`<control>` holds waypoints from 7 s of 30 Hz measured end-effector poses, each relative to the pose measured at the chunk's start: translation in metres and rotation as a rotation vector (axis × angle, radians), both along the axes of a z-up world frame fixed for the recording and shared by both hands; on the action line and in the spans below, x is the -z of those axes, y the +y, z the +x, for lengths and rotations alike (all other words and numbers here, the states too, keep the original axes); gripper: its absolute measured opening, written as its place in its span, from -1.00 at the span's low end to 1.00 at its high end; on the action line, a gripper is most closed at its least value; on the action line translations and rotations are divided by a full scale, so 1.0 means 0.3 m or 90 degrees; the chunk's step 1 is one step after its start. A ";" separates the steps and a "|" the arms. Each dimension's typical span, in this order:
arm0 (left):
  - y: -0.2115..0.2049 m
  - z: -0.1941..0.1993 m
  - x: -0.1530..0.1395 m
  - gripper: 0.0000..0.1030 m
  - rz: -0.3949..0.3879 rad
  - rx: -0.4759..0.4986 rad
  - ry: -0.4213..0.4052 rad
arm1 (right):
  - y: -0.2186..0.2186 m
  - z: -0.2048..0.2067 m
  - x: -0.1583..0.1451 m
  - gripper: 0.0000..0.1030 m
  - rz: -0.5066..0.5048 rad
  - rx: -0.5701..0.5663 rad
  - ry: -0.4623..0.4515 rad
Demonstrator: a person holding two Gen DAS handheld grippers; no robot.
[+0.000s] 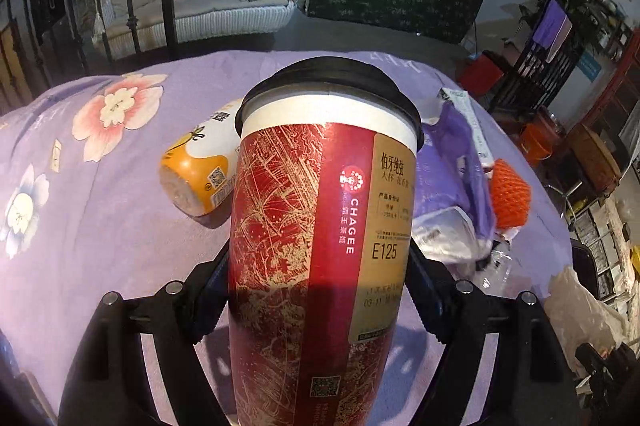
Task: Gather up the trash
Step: 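Grasp the red CHAGEE cup with the left gripper while the right holds the bag, then carry the paper bag over the black bin and open the right gripper, then lower the red cup into the black bin and open the left gripper, then move both tools back over the table toward the remaining trash, then grasp the clear plastic bag with the right gripper while the left grasps the drink bottle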
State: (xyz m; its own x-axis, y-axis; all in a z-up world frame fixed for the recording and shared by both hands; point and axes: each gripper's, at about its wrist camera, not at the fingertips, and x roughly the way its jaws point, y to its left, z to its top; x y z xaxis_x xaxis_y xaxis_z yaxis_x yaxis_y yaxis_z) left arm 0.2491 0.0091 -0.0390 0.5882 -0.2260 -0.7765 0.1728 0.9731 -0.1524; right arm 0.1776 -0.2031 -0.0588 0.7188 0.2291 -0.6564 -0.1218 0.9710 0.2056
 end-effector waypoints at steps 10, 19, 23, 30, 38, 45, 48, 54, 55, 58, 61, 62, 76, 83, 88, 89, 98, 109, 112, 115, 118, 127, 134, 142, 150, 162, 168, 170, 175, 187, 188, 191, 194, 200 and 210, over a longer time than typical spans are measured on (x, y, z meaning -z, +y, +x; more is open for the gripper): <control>-0.008 -0.288 -0.062 0.48 -0.062 -0.021 -0.117 | 0.025 -0.032 0.001 -0.71 -0.016 -0.003 -0.024; -0.174 -0.372 -0.064 0.48 -0.089 0.072 -0.133 | -0.034 -0.086 -0.033 -0.71 -0.011 0.038 -0.057; -0.295 -0.373 -0.058 0.48 -0.105 0.140 -0.129 | -0.169 -0.128 -0.058 -0.71 -0.014 0.110 -0.065; -0.536 -0.368 -0.051 0.48 -0.132 0.265 -0.118 | -0.503 -0.206 -0.022 -0.71 -0.021 0.278 -0.023; -0.798 -0.371 -0.027 0.48 -0.142 0.371 -0.094 | -0.857 -0.236 0.252 -0.71 0.088 0.417 0.153; -0.919 -0.421 -0.005 0.48 -0.139 0.420 -0.072 | -0.893 -0.238 0.342 -0.20 0.090 0.420 0.209; -0.946 -0.426 0.016 0.48 -0.136 0.433 -0.049 | -0.909 -0.260 0.345 -0.04 0.083 0.433 0.199; -1.048 -0.427 0.029 0.48 -0.134 0.468 -0.011 | -0.924 -0.331 0.221 0.14 0.049 0.485 0.123; -1.072 -0.428 0.030 0.48 -0.137 0.475 -0.005 | -0.933 -0.354 0.193 0.15 0.042 0.498 0.106; -1.128 -0.434 0.026 0.48 -0.139 0.493 -0.001 | -0.946 -0.412 0.127 0.16 0.023 0.527 0.071; -1.201 -0.446 0.040 0.48 -0.134 0.511 0.012 | -0.971 -0.455 0.082 0.17 0.014 0.550 0.046; -1.232 -0.449 0.052 0.48 -0.127 0.520 0.023 | -0.975 -0.464 0.075 0.17 0.014 0.555 0.042; -1.477 -0.438 0.265 0.48 -0.013 0.529 0.194 | -1.036 -0.597 0.040 0.17 -0.005 0.625 0.010; -1.529 -0.457 0.314 0.47 0.030 0.551 0.216 | -1.058 -0.633 0.035 0.17 -0.004 0.651 0.004; -1.548 -0.458 0.318 0.50 0.047 0.560 0.208 | -1.056 -0.638 0.034 0.17 -0.003 0.656 0.003; -1.548 -0.457 0.327 0.51 0.048 0.562 0.212 | -1.052 -0.637 0.033 0.17 -0.004 0.656 0.002; -1.481 -0.465 0.241 0.64 0.023 0.586 0.182 | -1.028 -0.625 0.011 0.17 -0.011 0.653 -0.008; -1.232 -0.504 0.130 0.74 -0.027 0.556 0.102 | -0.961 -0.561 -0.012 0.19 -0.015 0.618 -0.010; -1.135 -0.510 0.110 0.79 -0.039 0.527 0.074 | -0.922 -0.514 -0.024 0.21 -0.015 0.589 -0.014; -1.035 -0.508 0.101 0.81 -0.035 0.488 0.051 | -0.866 -0.463 -0.038 0.40 -0.012 0.555 -0.022; -0.929 -0.499 0.101 0.82 -0.035 0.440 0.034 | -0.793 -0.402 -0.041 0.43 -0.007 0.510 -0.025; -0.635 -0.446 0.088 0.82 -0.017 0.268 -0.011 | -0.536 -0.202 0.001 0.43 -0.001 0.350 0.006; -0.410 -0.433 0.095 0.82 0.013 0.161 -0.042 | -0.334 -0.079 0.024 0.43 0.001 0.232 0.018; -0.153 -0.388 0.144 0.83 -0.019 0.041 -0.005 | -0.075 0.091 0.039 0.43 -0.003 0.063 0.033; -0.003 -0.378 0.149 0.83 -0.009 0.002 -0.014 | 0.147 0.308 0.058 0.43 -0.054 -0.070 0.042; 0.081 -0.337 0.192 0.83 -0.009 -0.009 0.018 | 0.184 0.508 0.151 -0.10 -0.094 -0.078 0.087; 0.112 -0.289 0.183 0.83 -0.019 0.000 0.030 | 0.158 0.477 0.125 -0.55 -0.082 -0.080 0.068; 0.123 -0.250 0.178 0.83 -0.011 0.007 0.032 | 0.151 0.458 0.110 -0.55 -0.073 -0.079 0.065; 0.162 -0.120 0.156 0.83 0.012 0.007 0.036 | 0.130 0.410 0.088 -0.56 -0.050 -0.067 0.055; 0.160 0.392 0.084 0.82 0.177 0.018 0.056 | 0.120 0.262 0.011 -0.56 -0.034 -0.066 0.012; 0.158 0.434 0.092 0.82 0.190 0.019 0.073 | 0.118 0.254 0.008 -0.56 -0.034 -0.066 0.011; 0.148 0.536 0.135 0.80 0.208 0.029 0.139 | 0.114 0.240 0.009 -0.56 -0.041 -0.062 0.010; 0.119 0.594 0.204 0.74 0.263 0.039 0.189 | 0.105 0.229 0.011 -0.56 -0.036 -0.054 0.013; 0.121 0.621 0.249 0.34 0.279 0.028 0.208 | 0.097 0.206 0.018 -0.56 -0.037 -0.050 0.013; 0.132 0.489 0.211 0.19 0.190 0.025 0.161 | 0.079 0.178 0.011 -0.56 -0.022 -0.040 0.008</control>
State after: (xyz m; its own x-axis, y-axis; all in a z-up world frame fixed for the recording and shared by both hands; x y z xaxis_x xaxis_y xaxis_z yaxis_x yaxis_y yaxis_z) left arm 0.3959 0.0486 -0.1022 0.3647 0.0135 -0.9310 0.2039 0.9745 0.0940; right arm 0.2310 -0.1794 -0.0621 0.6949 0.2502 -0.6741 -0.1804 0.9682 0.1734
